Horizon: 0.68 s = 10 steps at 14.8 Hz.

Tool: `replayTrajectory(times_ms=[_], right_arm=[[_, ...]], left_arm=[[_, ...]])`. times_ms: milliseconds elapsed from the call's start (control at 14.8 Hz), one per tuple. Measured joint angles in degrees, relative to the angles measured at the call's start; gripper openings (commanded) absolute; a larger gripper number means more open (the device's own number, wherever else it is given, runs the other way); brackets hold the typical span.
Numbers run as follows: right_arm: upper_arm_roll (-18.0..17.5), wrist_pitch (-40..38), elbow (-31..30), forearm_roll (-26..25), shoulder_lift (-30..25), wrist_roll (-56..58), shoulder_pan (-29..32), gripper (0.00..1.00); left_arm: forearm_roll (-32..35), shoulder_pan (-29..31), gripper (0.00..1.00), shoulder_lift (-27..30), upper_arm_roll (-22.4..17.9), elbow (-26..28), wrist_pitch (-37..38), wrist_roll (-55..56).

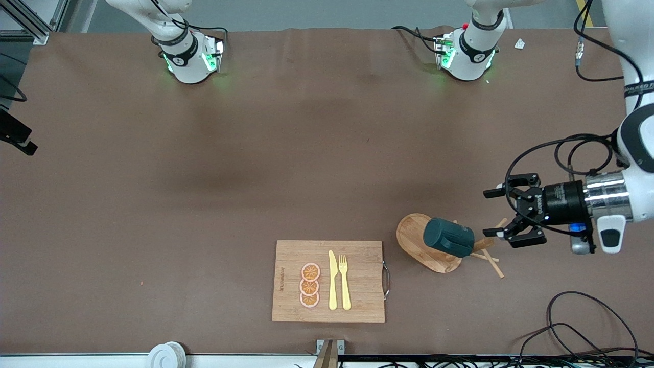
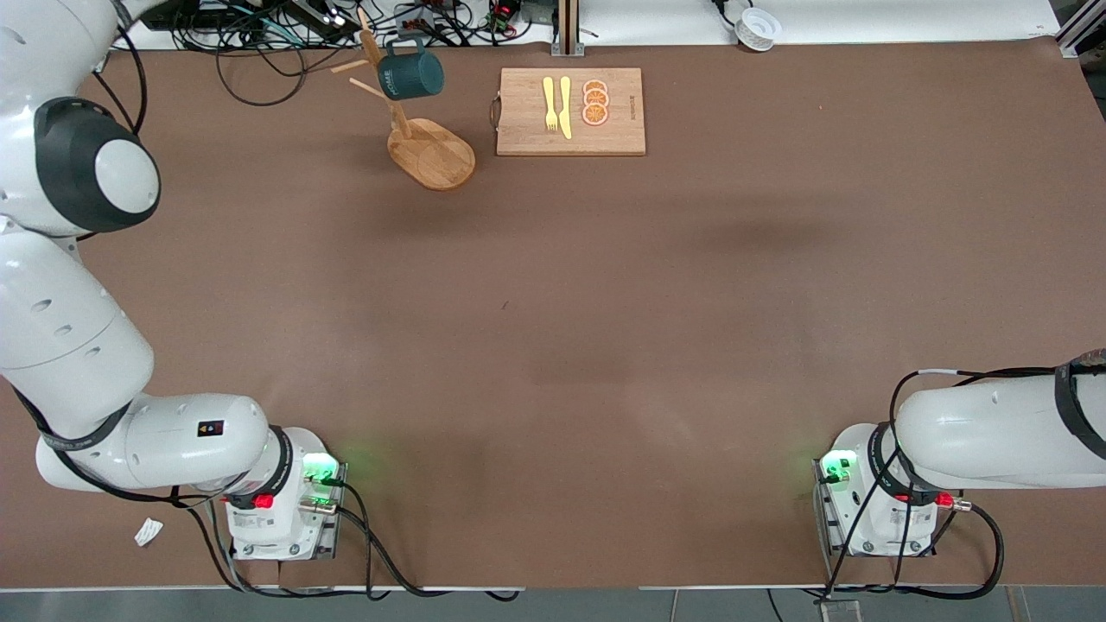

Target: Pass cup and hang on rack

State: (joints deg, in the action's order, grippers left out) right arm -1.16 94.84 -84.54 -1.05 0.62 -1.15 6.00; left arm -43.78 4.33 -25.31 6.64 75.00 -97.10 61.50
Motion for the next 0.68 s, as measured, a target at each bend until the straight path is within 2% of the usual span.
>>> replayTrajectory(times_ms=[271,677], right_arm=[[0.00,0.00,0.00,0.00,0.00,0.00,0.00,1.00],[-0.01,-0.01,0.00,0.00,0.00,0.00,0.02,1.00]], left_arm=[[10.25,0.04,1.00,3.85,0.20,-0.56,0.01,-7.88],[34.99,-0.86,1.00,9.04,5.56,-0.54,2.80,-24.31]])
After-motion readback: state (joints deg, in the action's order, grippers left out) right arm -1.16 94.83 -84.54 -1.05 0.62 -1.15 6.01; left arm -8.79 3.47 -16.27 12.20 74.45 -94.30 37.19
